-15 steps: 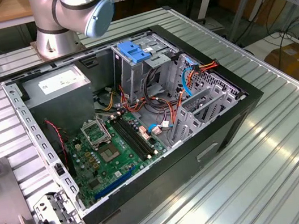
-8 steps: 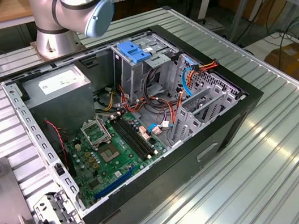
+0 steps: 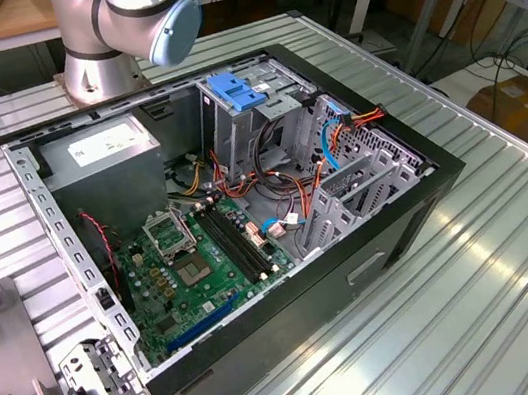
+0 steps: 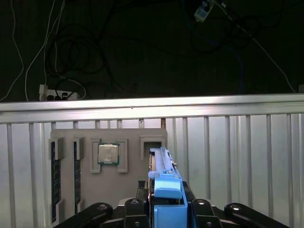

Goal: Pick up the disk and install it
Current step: 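Pick up the disk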

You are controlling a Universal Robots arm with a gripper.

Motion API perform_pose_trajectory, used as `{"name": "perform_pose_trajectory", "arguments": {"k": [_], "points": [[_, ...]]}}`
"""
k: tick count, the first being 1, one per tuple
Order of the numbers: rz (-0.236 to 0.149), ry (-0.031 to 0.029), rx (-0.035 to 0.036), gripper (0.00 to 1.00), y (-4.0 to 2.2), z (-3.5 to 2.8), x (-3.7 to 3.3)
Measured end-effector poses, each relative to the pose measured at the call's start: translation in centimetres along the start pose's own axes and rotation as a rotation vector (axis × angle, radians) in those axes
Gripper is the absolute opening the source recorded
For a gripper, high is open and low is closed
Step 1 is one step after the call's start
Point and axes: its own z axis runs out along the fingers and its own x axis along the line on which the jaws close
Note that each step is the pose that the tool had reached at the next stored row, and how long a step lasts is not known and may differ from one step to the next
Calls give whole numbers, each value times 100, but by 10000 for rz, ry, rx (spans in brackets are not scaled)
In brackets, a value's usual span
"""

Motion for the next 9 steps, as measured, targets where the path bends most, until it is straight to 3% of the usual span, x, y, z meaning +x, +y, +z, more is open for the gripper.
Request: {"name": "perform_pose_trajectory", "arguments": {"k": [9], "points": [[0,-40,-1,37,0,-49,-1]]}}
